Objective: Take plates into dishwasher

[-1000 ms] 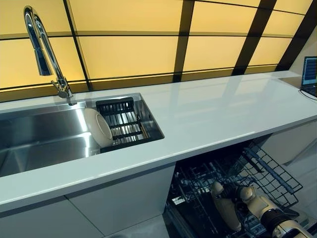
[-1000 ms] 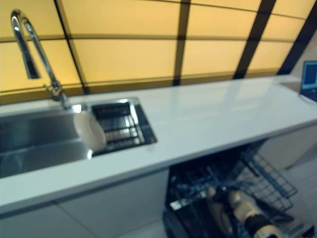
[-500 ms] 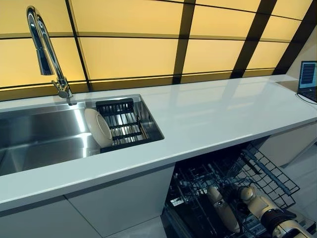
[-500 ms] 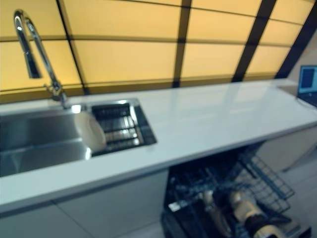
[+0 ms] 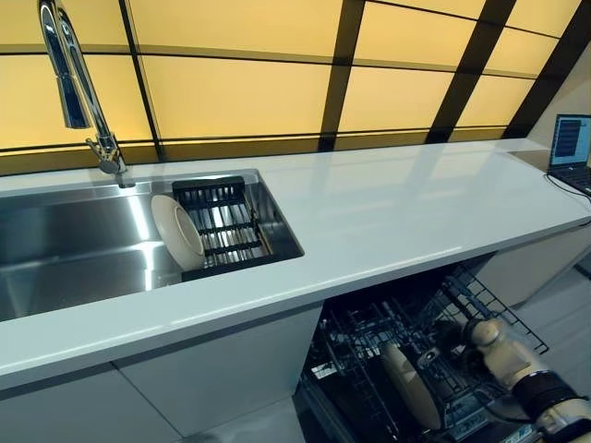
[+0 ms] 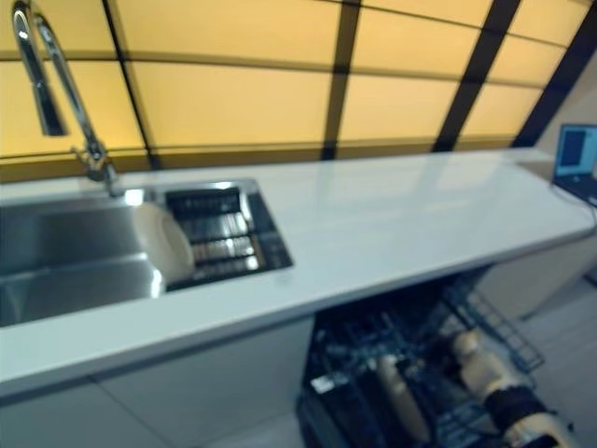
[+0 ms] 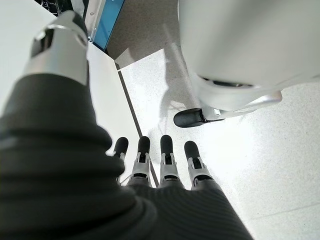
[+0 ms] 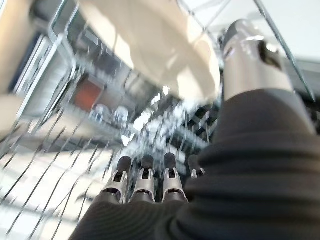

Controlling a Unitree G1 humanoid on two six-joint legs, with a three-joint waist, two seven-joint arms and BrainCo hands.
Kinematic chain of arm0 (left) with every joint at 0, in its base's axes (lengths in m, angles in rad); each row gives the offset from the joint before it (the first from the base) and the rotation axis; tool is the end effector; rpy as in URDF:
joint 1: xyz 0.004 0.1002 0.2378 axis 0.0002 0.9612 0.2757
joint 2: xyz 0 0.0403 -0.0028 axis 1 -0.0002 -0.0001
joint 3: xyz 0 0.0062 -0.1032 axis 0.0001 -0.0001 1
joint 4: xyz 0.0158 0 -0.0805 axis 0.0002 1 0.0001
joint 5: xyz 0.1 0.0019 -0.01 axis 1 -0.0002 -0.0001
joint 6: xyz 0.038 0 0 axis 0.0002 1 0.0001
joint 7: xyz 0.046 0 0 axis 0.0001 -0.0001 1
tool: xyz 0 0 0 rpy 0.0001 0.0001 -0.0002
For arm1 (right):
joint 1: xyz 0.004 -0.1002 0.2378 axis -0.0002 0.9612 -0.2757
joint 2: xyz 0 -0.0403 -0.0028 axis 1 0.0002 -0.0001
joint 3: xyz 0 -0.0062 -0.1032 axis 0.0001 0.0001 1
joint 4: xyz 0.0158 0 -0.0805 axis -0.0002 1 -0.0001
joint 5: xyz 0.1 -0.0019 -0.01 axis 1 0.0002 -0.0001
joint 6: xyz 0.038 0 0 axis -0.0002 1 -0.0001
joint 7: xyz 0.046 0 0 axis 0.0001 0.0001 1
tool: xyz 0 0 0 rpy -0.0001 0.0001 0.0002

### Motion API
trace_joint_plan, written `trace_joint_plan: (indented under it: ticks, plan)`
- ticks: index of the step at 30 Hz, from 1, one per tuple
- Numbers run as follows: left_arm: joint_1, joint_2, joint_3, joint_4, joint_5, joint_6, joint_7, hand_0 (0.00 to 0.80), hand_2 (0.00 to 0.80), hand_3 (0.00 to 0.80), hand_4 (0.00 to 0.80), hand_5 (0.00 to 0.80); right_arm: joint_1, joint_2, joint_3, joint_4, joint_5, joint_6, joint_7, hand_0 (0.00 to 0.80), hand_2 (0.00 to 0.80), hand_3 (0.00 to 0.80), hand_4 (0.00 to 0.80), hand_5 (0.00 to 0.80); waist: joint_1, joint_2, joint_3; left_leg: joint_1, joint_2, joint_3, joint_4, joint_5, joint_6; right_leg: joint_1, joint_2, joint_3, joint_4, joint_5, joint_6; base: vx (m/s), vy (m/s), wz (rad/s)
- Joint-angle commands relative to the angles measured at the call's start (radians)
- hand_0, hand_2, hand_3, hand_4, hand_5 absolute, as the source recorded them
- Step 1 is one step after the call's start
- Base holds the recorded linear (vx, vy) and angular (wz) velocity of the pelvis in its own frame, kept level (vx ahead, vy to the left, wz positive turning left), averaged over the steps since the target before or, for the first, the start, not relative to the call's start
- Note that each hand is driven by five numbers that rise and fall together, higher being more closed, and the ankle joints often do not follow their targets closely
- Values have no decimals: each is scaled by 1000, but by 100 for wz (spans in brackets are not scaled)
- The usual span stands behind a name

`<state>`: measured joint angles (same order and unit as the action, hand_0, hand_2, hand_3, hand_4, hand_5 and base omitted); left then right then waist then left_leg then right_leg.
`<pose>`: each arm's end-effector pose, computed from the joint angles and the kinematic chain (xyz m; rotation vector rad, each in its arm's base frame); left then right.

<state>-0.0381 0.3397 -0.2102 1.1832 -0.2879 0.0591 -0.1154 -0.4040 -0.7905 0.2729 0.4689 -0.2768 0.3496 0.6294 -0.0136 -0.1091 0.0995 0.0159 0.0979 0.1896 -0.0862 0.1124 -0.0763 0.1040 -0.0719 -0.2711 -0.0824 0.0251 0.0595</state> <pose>0.0904 0.2516 -0.1030 0.0980 1.2063 0.0862 0.2631 -0.2985 0.0920 -0.9372 0.7806 0.3802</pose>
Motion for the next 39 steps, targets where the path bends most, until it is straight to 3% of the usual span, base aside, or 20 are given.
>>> trace_joint_plan:
  ticks: [1,11,20,26,34,39]
  plan:
    - [-36,6,31,18,35,-4,-2,0,0,0,0,0,-77,-125,-19,-50,90,-7,56,0,0,0,0,0,-13,-11,-22,30,-62,20,-1,-58,64,-55,13,62,79,28,27,10,-13,-14]
    - [-4,12,44,39,25,-30,0,0,0,0,0,0,-117,-300,-135,-111,293,11,15,0,0,0,0,0,-33,-23,-40,32,-57,37,-1,-56,59,-57,17,73,76,30,29,9,-7,-6]
    - [-3,8,40,56,18,-48,6,0,0,0,0,0,-161,-339,-165,-124,438,38,-65,0,0,0,0,0,-32,-27,-47,30,-59,36,-1,-60,60,-52,23,74,68,24,24,-2,-5,-2]
    - [-8,9,22,65,29,-36,17,0,0,0,0,0,-205,-348,-173,-133,526,41,-183,0,0,0,0,0,-26,-28,-49,24,-61,32,-1,-57,58,-47,31,71,58,21,18,-60,-59,0]
    - [-17,11,2,71,25,-42,45,0,0,0,0,0,-362,-380,-99,-131,610,33,-281,0,0,0,0,0,-7,-34,-49,10,-60,11,-1,-40,40,-37,51,70,37,19,8,-82,-84,2]
    - [-5,4,5,64,12,-67,78,0,0,0,0,0,-491,-357,-22,-120,633,10,-336,0,0,0,0,0,43,-34,-28,-56,-46,5,-1,21,3,-12,74,56,-1,26,-4,-97,-116,6]
